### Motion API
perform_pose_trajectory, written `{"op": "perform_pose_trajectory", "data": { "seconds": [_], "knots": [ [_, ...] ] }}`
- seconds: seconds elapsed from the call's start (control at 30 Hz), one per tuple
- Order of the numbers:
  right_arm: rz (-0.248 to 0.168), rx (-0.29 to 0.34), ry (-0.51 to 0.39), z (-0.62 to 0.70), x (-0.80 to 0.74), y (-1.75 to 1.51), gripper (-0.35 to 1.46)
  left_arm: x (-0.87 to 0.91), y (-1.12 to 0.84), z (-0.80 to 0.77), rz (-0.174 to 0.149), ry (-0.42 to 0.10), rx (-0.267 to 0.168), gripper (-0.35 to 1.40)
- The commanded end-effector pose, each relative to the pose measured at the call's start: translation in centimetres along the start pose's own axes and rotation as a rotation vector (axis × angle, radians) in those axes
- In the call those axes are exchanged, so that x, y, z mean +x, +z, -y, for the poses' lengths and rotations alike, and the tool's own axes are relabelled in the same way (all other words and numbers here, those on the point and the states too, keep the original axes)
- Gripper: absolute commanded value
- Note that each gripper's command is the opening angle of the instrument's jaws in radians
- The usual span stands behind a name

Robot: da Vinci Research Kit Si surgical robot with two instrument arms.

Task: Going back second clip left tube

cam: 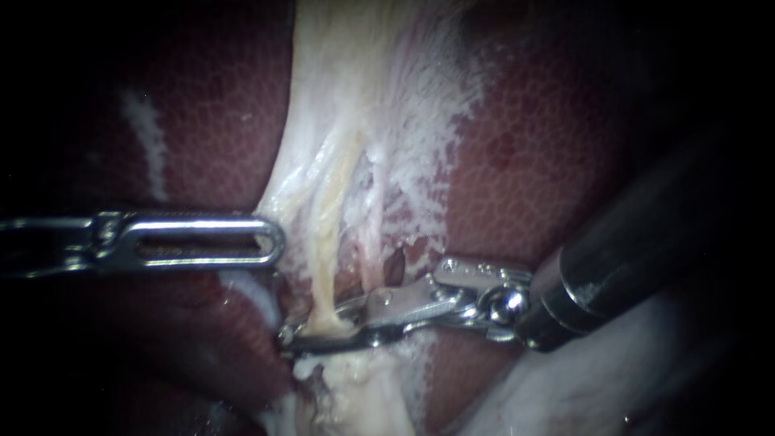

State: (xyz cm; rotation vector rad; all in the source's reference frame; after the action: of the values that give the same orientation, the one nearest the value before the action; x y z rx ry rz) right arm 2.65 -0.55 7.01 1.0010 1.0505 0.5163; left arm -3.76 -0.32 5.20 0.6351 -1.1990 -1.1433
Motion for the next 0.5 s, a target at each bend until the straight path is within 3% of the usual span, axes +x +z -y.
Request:
{"op": "perform_pose_trajectory", "data": {
  "seconds": [0.03,0.27,0.43,0.5],
  "knots": [
    [0.000,0.000,0.000,0.00,0.00,0.00,-0.35,0.00,0.00,0.00,0.000,0.000,0.000,-0.35],
    [0.000,0.000,0.000,0.00,0.00,0.00,-0.35,0.00,0.00,0.00,0.000,0.000,0.000,-0.35],
    [0.001,0.001,-0.059,0.03,0.02,0.02,0.31,0.01,0.00,0.00,0.000,0.000,0.000,-0.35],
    [0.002,-0.003,-0.133,0.04,0.05,0.04,0.42,0.01,0.00,0.00,0.000,0.000,0.000,-0.35]
  ]
}}
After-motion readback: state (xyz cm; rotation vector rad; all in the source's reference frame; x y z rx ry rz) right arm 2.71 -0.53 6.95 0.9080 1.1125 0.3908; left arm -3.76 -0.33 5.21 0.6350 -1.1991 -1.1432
